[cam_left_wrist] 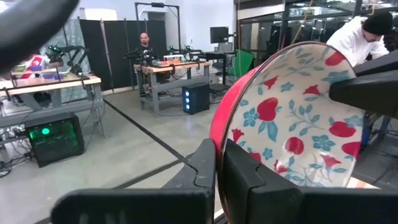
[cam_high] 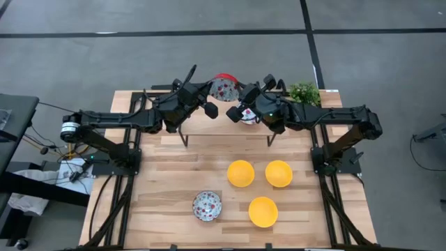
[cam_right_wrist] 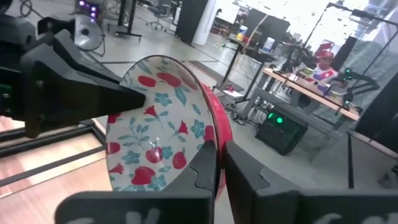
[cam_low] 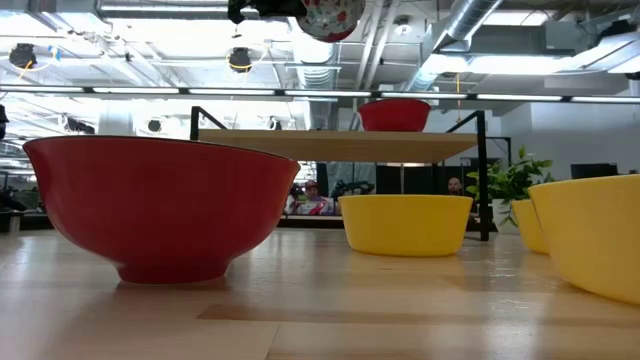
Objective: Pick & Place Mini bowls
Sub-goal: Stack the left red patterned bowl on the red patterned bowl on the shelf
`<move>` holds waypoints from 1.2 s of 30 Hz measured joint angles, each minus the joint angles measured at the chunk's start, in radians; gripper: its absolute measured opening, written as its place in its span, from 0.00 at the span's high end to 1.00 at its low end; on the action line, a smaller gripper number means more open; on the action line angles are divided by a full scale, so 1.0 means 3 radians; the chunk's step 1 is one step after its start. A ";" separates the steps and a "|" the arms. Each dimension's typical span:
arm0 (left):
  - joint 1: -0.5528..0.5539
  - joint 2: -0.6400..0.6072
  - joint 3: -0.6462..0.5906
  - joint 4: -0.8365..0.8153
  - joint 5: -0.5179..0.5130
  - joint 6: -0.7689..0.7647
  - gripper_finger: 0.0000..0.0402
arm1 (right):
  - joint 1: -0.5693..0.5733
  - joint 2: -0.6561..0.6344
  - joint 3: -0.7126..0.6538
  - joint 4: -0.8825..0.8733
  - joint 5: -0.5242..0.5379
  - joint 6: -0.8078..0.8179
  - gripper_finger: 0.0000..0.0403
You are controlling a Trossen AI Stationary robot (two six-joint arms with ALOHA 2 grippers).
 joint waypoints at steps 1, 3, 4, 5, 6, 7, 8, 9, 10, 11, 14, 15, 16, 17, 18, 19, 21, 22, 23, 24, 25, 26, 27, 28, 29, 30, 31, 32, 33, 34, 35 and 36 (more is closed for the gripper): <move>-0.0006 -0.0001 0.0000 0.0000 -0.0016 0.0004 0.98 | -0.0014 0.0014 0.0002 0.0005 0.0020 0.0002 0.99; -0.0019 -0.0001 -0.0006 -0.0007 -0.0028 0.0006 0.98 | -0.0029 0.0022 0.0001 -0.0022 0.0029 0.0006 0.99; -0.0019 -0.0001 -0.0006 -0.0006 -0.0027 0.0006 0.98 | -0.0032 0.0031 0.0001 -0.0024 0.0021 0.0007 0.99; -0.0020 -0.0001 -0.0006 -0.0006 -0.0026 0.0008 0.98 | -0.0033 0.0034 0.0001 -0.0028 0.0021 0.0009 0.99; -0.0021 -0.0001 -0.0006 -0.0007 -0.0023 0.0003 0.98 | -0.0033 0.0034 0.0001 -0.0037 0.0034 0.0009 0.99; -0.0022 -0.0001 -0.0006 -0.0008 -0.0011 -0.0006 0.98 | -0.0032 0.0034 0.0001 -0.0050 0.0054 0.0008 0.99; -0.0022 -0.0001 -0.0006 -0.0008 0.0008 -0.0007 0.97 | -0.0028 0.0033 0.0001 -0.0055 0.0080 0.0007 0.99; -0.0022 -0.0001 -0.0006 -0.0006 0.0027 -0.0006 0.97 | -0.0025 0.0033 0.0001 -0.0059 0.0104 0.0006 1.00; -0.0022 -0.0001 -0.0006 -0.0005 0.0039 -0.0006 0.96 | -0.0022 0.0028 0.0001 -0.0076 0.0112 0.0002 1.00; -0.0025 -0.0001 -0.0006 -0.0005 0.0055 -0.0007 0.94 | -0.0023 0.0016 -0.0002 -0.0097 0.0116 0.0000 1.00; -0.0029 -0.0004 -0.0006 0.0020 0.0091 -0.0015 0.91 | -0.0016 0.0009 -0.0004 -0.0101 0.0119 -0.0005 1.00; -0.0029 -0.0005 -0.0006 0.0019 0.0093 -0.0015 0.90 | -0.0014 0.0009 -0.0004 -0.0103 0.0122 -0.0008 1.00; -0.0029 -0.0005 -0.0006 0.0018 0.0099 -0.0015 0.90 | -0.0012 0.0009 -0.0006 -0.0108 0.0123 -0.0011 1.00; -0.0029 -0.0005 -0.0006 0.0018 0.0102 -0.0015 0.89 | -0.0012 0.0009 -0.0006 -0.0111 0.0121 -0.0013 1.00; -0.0031 -0.0005 -0.0006 0.0018 0.0102 -0.0015 0.89 | -0.0011 0.0010 -0.0006 -0.0117 0.0117 -0.0012 1.00; -0.0032 -0.0005 -0.0006 0.0018 0.0102 -0.0015 0.89 | -0.0011 0.0010 -0.0006 -0.0127 0.0113 -0.0012 1.00; -0.0032 -0.0005 -0.0006 0.0016 0.0101 -0.0015 0.89 | -0.0011 0.0011 -0.0006 -0.0137 0.0108 -0.0010 1.00; -0.0032 -0.0005 -0.0006 0.0017 0.0101 -0.0015 0.89 | -0.0010 0.0012 -0.0006 -0.0134 0.0106 -0.0010 1.00; -0.0032 -0.0005 -0.0005 0.0017 0.0101 -0.0016 0.89 | -0.0010 0.0012 -0.0006 -0.0135 0.0106 -0.0010 1.00; -0.0032 -0.0005 -0.0005 0.0017 0.0101 -0.0017 0.89 | -0.0010 0.0012 0.0000 -0.0149 0.0103 -0.0010 1.00; -0.0032 -0.0005 -0.0005 0.0017 0.0102 -0.0018 0.88 | -0.0010 0.0016 0.0020 -0.0181 0.0092 -0.0010 1.00; -0.0033 -0.0005 -0.0004 0.0024 0.0107 -0.0019 0.87 | -0.0010 0.0018 0.0044 -0.0218 0.0076 0.0000 1.00; -0.0035 -0.0005 0.0000 0.0034 0.0115 -0.0019 0.86 | -0.0009 0.0019 0.0062 -0.0248 0.0055 0.0017 1.00; -0.0037 -0.0005 0.0003 0.0046 0.0125 -0.0019 0.85 | -0.0006 0.0019 0.0077 -0.0282 0.0037 0.0046 1.00; -0.0050 -0.0005 0.0006 0.0051 0.0135 -0.0019 0.84 | -0.0005 0.0019 0.0086 -0.0310 0.0020 0.0061 1.00; -0.0060 -0.0005 0.0006 0.0057 0.0140 -0.0020 0.82 | -0.0004 0.0022 0.0090 -0.0333 0.0005 0.0079 1.00; -0.0069 -0.0005 0.0006 0.0058 0.0142 -0.0019 0.81 | -0.0002 0.0025 0.0093 -0.0350 -0.0005 0.0085 1.00; -0.0076 -0.0005 0.0006 0.0062 0.0144 -0.0020 0.79 | 0.0001 0.0029 0.0093 -0.0359 -0.0020 0.0088 1.00; -0.0079 -0.0005 0.0006 0.0063 0.0161 -0.0018 0.77 | 0.0002 0.0031 0.0094 -0.0367 -0.0021 0.0091 1.00; -0.0081 -0.0005 0.0008 0.0068 0.0197 -0.0017 0.75 | 0.0003 0.0031 0.0095 -0.0380 -0.0017 0.0112 1.00; -0.0088 -0.0005 0.0008 0.0072 0.0214 -0.0017 0.73 | 0.0003 0.0031 0.0096 -0.0398 -0.0011 0.0147 1.00; -0.0090 -0.0005 0.0008 0.0080 0.0221 -0.0016 0.71 | 0.0002 0.0033 0.0099 -0.0422 -0.0007 0.0177 1.00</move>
